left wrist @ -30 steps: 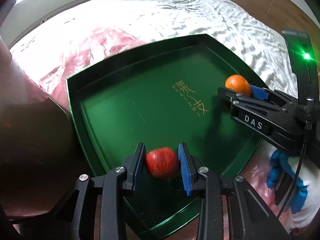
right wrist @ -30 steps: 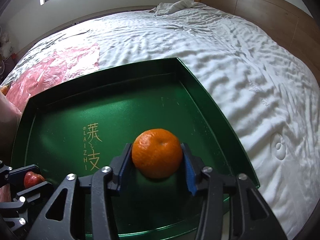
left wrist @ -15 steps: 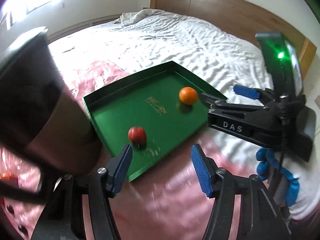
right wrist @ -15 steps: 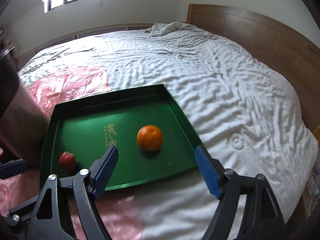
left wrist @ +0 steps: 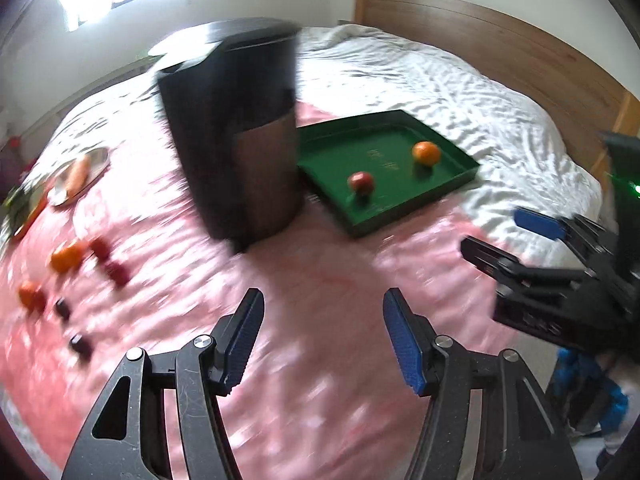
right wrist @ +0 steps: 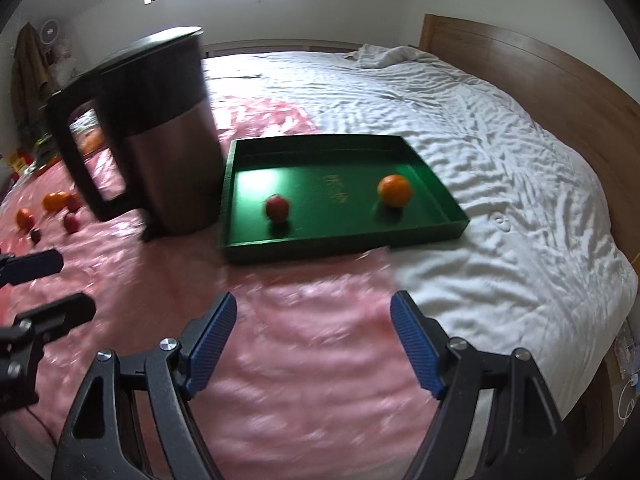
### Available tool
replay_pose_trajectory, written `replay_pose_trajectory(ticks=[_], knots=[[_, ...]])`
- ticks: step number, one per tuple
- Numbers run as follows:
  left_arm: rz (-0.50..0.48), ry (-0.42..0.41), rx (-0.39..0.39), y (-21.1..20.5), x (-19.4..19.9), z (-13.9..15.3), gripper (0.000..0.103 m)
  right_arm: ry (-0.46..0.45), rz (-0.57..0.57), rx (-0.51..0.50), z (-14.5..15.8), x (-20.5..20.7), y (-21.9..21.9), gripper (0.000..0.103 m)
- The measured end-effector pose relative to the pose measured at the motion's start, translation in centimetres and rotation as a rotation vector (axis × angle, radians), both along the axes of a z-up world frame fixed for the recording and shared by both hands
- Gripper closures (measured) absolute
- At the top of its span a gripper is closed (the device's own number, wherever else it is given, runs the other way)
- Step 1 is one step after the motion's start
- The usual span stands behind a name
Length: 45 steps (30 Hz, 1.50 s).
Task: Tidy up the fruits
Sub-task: 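Withdraw both open tools from the tray back over the fruit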
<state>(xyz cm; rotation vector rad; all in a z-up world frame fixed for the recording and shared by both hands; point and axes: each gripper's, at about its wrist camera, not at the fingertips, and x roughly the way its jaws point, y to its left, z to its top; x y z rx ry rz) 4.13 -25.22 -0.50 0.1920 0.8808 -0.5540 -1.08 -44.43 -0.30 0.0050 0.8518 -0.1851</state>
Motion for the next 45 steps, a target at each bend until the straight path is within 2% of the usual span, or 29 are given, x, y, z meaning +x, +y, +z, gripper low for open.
replay_pose_trajectory(ticks=[9,13,19,29,45], knots=[[0.172,0.024,0.040,10.4,-1.7,-2.7,0.047,0.052,0.121,0.000,-0.9,-2.8,8.9,0.000],[0.234,-0.020,0.074,14.5,-2.5,-3.2,0.047,0.092,0.213,-0.044,-1.3,-3.6,13.5,0.000],[0.331,-0.026,0.068,19.7,-2.6,-3.8,0.047,0.144,0.352,-0.079,-1.5,-4.4,20.3,0.000],[0.419,-0.004,0.041,23.3,-0.9,-4.4,0.047,0.154,0.470,-0.094,-0.6,-4.0,25.8,0.000],[0.486,0.024,0.047,26.0,1.3,-6.3,0.047,0.156,0.554,-0.128,-0.5,-2.7,28.7,0.000]])
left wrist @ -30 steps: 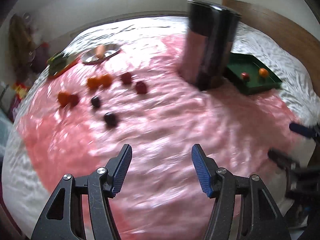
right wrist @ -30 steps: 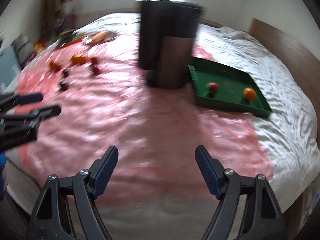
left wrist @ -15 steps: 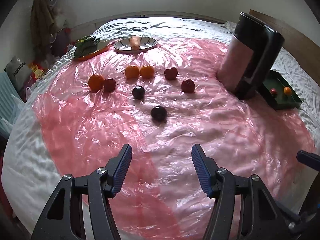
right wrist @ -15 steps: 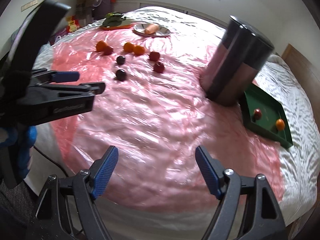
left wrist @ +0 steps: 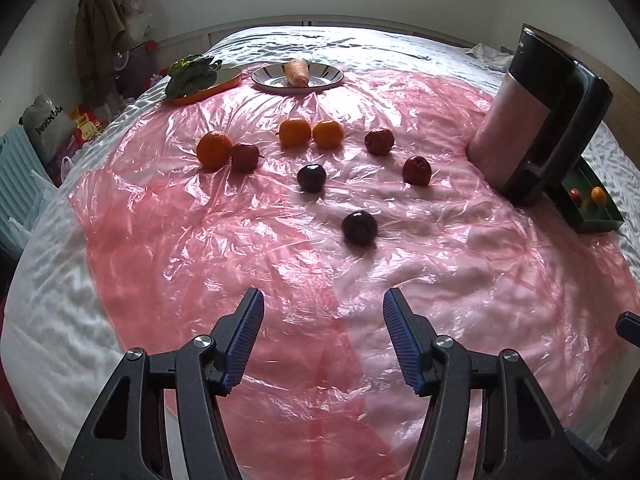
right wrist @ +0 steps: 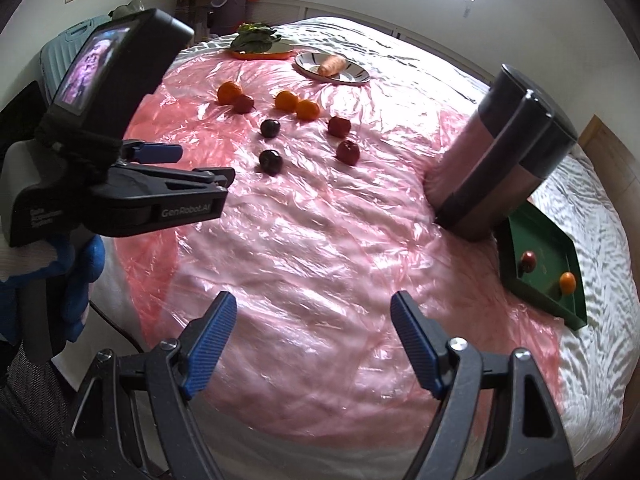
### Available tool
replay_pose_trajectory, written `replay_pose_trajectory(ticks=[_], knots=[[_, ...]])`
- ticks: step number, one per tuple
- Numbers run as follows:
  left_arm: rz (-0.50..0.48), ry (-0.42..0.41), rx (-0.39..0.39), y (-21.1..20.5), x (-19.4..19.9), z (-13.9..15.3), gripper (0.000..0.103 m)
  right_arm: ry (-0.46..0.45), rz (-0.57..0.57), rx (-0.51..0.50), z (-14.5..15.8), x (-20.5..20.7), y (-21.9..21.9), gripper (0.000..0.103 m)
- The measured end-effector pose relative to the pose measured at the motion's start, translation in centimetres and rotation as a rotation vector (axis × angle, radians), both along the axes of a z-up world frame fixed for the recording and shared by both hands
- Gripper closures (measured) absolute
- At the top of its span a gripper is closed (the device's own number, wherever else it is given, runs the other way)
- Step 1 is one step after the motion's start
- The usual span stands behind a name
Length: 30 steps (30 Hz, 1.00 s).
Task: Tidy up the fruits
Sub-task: 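Withdraw both open tools from the tray back over the fruit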
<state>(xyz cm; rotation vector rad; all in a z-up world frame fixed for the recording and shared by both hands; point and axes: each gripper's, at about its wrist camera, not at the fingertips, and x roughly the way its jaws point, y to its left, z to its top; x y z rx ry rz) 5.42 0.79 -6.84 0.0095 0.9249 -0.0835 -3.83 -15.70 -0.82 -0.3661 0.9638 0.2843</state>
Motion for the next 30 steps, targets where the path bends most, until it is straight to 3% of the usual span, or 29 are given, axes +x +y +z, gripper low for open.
replay_pose_trajectory(ticks=[30], knots=[[0.053,0.021,-0.012,2.7,1.2,-1.4,0.047,0.136,0.100,0.077,-0.5,-0.2,3.7,0.000]])
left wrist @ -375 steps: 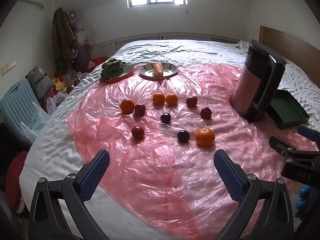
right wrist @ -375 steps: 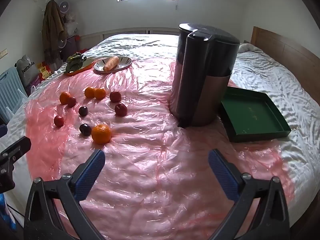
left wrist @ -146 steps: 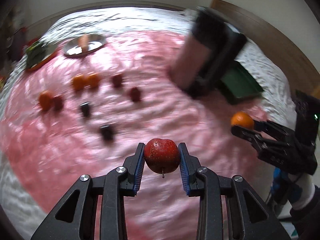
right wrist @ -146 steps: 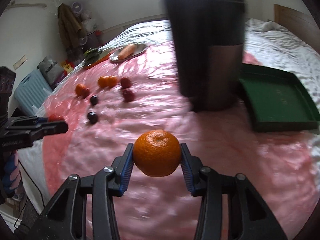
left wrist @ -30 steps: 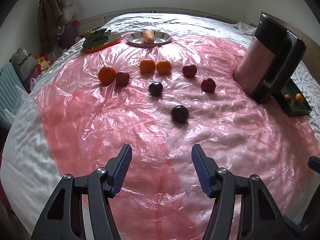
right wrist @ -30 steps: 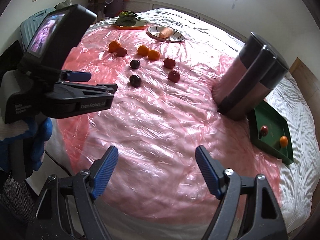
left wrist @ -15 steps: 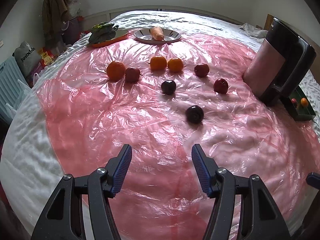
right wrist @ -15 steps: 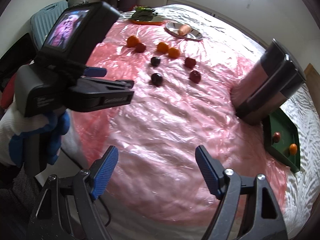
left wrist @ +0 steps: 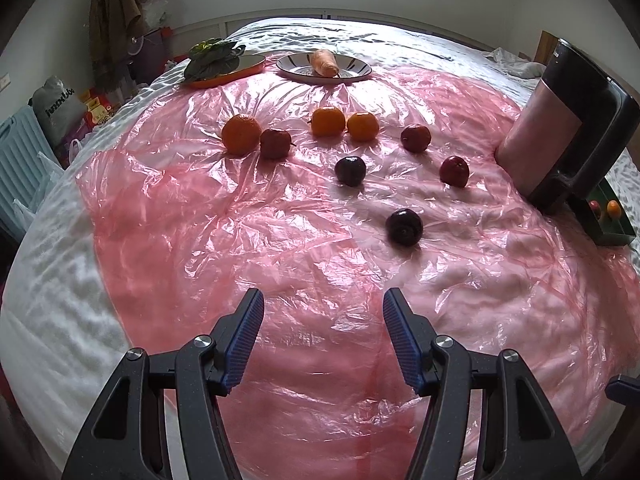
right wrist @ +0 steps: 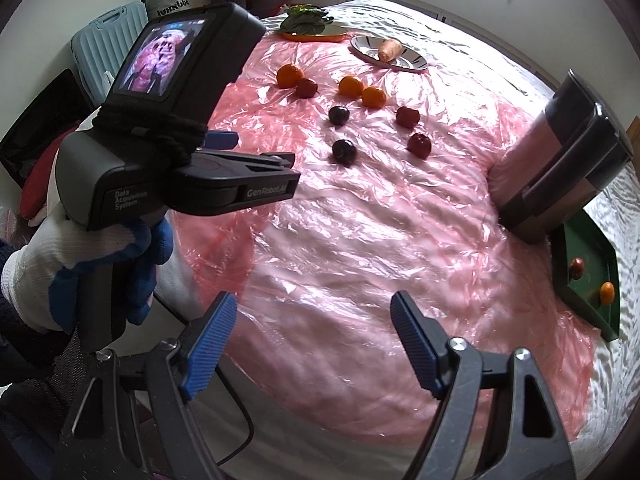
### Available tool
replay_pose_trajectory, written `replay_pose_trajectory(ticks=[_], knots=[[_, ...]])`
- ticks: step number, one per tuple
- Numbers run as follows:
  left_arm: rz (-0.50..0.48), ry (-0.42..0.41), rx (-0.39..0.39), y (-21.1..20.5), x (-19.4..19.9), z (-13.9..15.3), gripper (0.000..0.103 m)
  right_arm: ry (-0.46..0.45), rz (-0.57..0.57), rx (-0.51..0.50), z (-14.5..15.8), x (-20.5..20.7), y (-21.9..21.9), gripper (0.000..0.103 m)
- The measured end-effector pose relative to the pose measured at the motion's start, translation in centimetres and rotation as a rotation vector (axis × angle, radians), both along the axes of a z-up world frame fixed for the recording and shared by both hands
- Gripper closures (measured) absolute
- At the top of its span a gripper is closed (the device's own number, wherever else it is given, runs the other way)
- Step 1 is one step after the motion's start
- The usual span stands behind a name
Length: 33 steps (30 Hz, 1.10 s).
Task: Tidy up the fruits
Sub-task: 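Withdraw both open tools from the tray back over the fruit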
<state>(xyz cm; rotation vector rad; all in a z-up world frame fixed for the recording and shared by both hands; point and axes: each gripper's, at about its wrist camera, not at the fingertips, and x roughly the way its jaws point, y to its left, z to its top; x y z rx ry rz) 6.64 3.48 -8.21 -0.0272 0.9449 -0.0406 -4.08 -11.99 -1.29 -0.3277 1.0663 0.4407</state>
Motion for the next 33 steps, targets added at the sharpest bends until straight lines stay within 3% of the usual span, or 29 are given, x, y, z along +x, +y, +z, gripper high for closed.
replay_pose_trajectory(ticks=[9,16,23,33], knots=[[-0.006,-0.005,0.002,-0.1,0.1,0.0,0.047,0.005,-0.016,0.001,-0.1,0.1,-0.2,0.000],[-0.016,-0.011,0.001,-0.9,0.4,0.3,0.047,-0.005,-0.171,-0.016,0.4,0.6,-3.4,0.000],[-0.042,-0.018,0.011,-2.5,0.1,0.7,0.047,0.090,-0.323,0.034,-0.3,0.4,-6.7,0.000],[-0.062,-0.018,0.021,-3.8,-0.1,1.1,0.047,0.176,-0.321,0.068,-1.3,-1.1,-6.8,0.000]])
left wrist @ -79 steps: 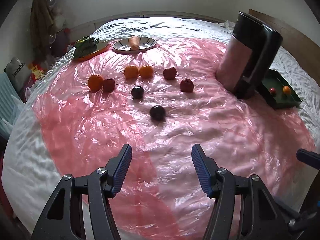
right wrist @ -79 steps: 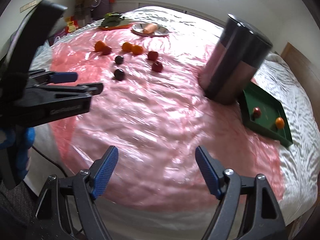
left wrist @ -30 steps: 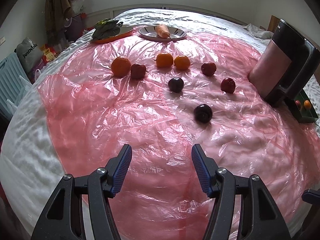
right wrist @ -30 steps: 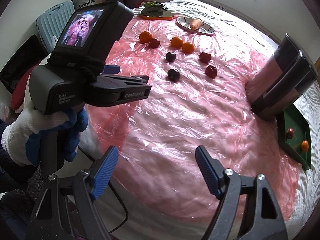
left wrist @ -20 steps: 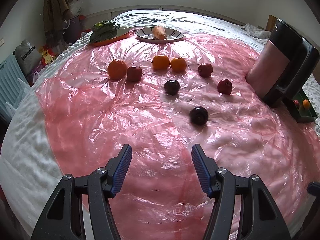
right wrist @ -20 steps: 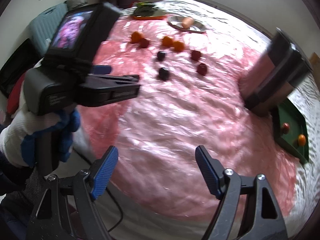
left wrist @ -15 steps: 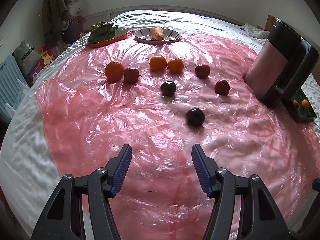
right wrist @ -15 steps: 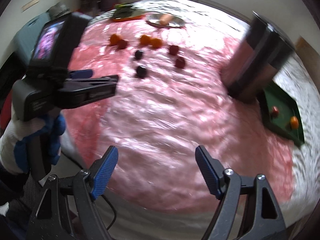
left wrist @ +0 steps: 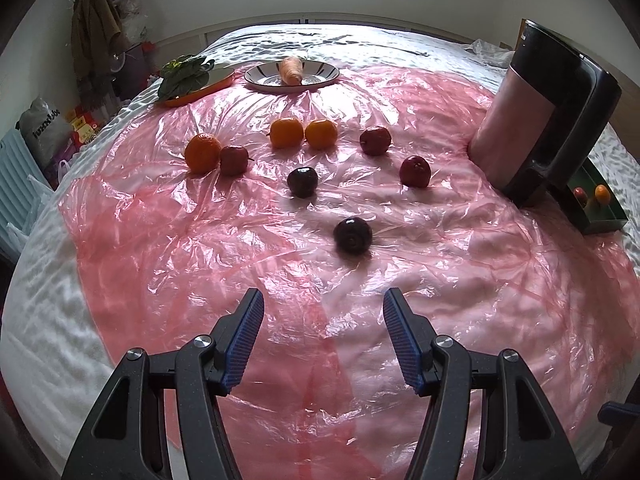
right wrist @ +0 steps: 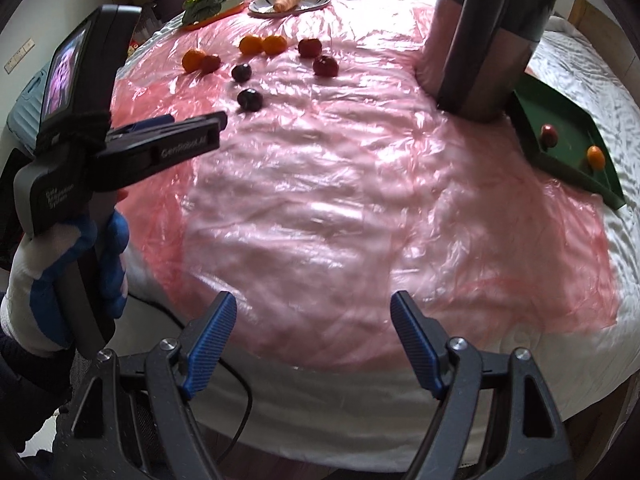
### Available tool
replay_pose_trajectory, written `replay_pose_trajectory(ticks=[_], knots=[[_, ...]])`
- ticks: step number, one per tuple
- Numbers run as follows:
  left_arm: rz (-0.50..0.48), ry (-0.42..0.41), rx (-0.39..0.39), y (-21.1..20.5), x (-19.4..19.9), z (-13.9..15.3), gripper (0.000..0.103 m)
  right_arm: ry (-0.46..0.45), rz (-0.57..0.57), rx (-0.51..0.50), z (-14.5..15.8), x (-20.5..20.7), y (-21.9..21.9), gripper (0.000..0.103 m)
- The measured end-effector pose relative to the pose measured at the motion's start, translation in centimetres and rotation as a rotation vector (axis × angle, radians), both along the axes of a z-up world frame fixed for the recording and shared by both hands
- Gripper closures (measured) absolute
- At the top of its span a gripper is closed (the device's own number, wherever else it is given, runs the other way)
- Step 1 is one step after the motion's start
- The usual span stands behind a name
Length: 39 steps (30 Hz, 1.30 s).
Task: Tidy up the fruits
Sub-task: 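Withdraw both open tools from the tray back over the fruit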
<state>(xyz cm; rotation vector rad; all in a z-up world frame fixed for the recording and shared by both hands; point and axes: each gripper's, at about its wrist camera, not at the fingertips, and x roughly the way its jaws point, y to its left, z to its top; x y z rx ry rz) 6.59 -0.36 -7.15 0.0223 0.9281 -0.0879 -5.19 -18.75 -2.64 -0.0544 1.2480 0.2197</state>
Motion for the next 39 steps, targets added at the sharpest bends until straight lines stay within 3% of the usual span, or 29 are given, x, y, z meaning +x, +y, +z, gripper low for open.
replay_pose_trajectory(ticks=[33,39], knots=[[0.011,0.025,-0.011,0.7,0.1,-1.2,0.047,0.016,0.080,-0.028,-0.7,-0.2,2.3,0.000],[0.016,0.029,-0.030,1.7,0.5,-1.2,0.047,-0.090,0.119,0.056,0.8,0.1,2.5,0.000]])
